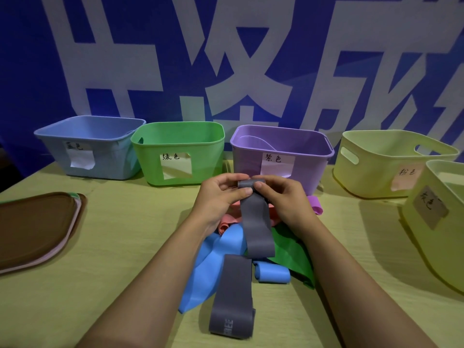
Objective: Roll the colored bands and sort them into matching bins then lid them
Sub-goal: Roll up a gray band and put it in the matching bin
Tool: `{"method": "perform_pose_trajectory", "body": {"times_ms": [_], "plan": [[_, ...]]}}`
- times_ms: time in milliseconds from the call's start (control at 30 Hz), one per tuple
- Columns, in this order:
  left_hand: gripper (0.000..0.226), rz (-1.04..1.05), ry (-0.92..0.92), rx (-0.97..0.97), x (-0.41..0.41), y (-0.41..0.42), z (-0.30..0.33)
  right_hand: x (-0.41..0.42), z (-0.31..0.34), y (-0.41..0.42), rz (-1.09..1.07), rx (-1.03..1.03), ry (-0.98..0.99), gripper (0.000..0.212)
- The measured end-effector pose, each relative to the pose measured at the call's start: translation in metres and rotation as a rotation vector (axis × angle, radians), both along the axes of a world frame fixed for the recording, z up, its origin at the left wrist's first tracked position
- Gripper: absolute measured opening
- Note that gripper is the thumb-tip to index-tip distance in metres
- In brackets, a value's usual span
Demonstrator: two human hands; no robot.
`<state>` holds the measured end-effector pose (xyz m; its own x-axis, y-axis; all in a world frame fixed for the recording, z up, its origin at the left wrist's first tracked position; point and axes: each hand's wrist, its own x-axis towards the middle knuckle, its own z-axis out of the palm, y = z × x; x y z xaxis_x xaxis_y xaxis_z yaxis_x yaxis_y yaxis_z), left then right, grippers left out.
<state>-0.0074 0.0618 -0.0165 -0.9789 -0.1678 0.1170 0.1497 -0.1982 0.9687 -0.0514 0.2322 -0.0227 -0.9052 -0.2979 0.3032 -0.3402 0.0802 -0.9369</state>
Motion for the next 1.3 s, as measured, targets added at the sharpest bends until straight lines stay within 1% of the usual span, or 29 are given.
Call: {"method": "perform_pose_trajectory", "body": {"times_ms": [167,233,267,367,433,567,700,800,933,1000,1100,1167,1300], "plan": [[0.041,-0.06,-0.015,0.051,0.0,0.0,0.002,0.0,0.001,0.001,0.037,-0.019,0.035,0.021],[0.034,-0.034,-0.055,0.066,0.002,0.002,0.004,0.001,0.001,0.001,0.05,-0.01,0.05,0.023],[0.029,-0.01,-0.083,0.052,0.003,0.003,0.006,0.002,0.002,0.001,0.055,-0.001,0.06,0.024],[0.04,0.013,-0.155,-0.034,0.001,0.003,0.001,0.004,0.004,0.0,0.055,0.023,0.084,0.025],[0.041,0.002,-0.168,-0.035,0.001,0.002,-0.001,0.005,0.004,0.001,0.047,0.041,0.088,0.025],[0.043,0.017,-0.137,-0.056,0.001,0.0,-0.003,0.005,0.004,0.0,0.067,0.024,0.085,0.027],[0.05,0.005,-0.105,-0.056,0.0,-0.002,-0.002,0.005,0.004,0.001,0.091,-0.021,0.02,0.027],[0.042,-0.007,-0.078,-0.042,0.001,0.0,0.001,0.007,0.005,0.002,0.094,-0.029,-0.053,0.029],[0.036,-0.039,-0.058,0.005,0.001,0.002,0.002,0.01,0.009,0.004,0.104,-0.071,-0.182,0.022],[0.028,-0.042,-0.048,0.018,0.001,0.002,0.002,0.011,0.011,0.003,0.082,-0.067,-0.211,0.025],[0.012,-0.046,-0.023,0.022,0.002,0.003,0.003,0.015,0.013,0.0,-0.026,0.026,-0.164,0.044],[0.013,-0.047,-0.005,0.007,0.002,0.002,0.002,0.014,0.012,-0.002,-0.05,0.052,-0.144,0.053],[0.024,-0.032,0.019,-0.05,0.002,0.001,0.001,0.012,0.012,0.0,-0.062,0.047,-0.153,0.05]]}}
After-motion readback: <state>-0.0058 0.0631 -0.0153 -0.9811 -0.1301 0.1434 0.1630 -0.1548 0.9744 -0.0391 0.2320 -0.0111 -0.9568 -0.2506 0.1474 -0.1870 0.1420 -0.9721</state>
